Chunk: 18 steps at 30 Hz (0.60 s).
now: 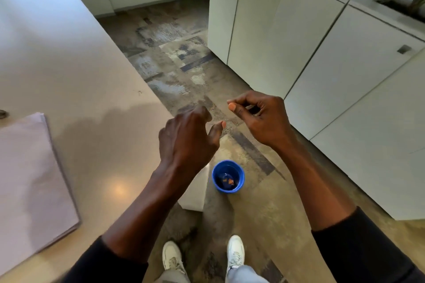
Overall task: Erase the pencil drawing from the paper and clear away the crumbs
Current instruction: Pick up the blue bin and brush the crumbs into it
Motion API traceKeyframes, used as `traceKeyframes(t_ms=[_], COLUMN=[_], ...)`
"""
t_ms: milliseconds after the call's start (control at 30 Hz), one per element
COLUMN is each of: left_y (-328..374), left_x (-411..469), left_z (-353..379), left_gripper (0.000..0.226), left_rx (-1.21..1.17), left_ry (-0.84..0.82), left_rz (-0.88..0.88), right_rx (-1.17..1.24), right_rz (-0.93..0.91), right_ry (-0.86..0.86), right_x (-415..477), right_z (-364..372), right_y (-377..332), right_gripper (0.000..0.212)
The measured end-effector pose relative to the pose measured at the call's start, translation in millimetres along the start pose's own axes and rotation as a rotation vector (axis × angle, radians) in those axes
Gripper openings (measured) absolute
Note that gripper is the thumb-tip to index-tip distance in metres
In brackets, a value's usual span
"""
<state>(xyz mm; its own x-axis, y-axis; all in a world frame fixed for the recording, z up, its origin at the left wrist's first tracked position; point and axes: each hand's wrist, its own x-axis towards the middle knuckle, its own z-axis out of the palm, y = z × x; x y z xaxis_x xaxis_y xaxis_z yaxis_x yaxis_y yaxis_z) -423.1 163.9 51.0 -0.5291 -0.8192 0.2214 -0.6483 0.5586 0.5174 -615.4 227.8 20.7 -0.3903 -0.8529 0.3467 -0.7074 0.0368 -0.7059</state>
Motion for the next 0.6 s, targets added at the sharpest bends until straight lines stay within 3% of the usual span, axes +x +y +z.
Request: traceKeyframes(t_ms=[333, 600], left_y=[79.8, 84.3], left_x=[8.8, 2.5], left_z=[88.4, 183.3], left_gripper=[0.034, 0.029], left_rx=[-0.127, -0.210], left_ry=[-0.024, -0.257], left_rz=[-0.057, -0.122], right_rx=[-0.011, -0.010], right_rz=[0.072, 0.200], right_ry=[0.018, 0.008], right_x=[-22.3, -47.3], right_z=[-78.4, -72.7], right_y=[102.0, 176.3], right_gripper=[0.014, 0.011])
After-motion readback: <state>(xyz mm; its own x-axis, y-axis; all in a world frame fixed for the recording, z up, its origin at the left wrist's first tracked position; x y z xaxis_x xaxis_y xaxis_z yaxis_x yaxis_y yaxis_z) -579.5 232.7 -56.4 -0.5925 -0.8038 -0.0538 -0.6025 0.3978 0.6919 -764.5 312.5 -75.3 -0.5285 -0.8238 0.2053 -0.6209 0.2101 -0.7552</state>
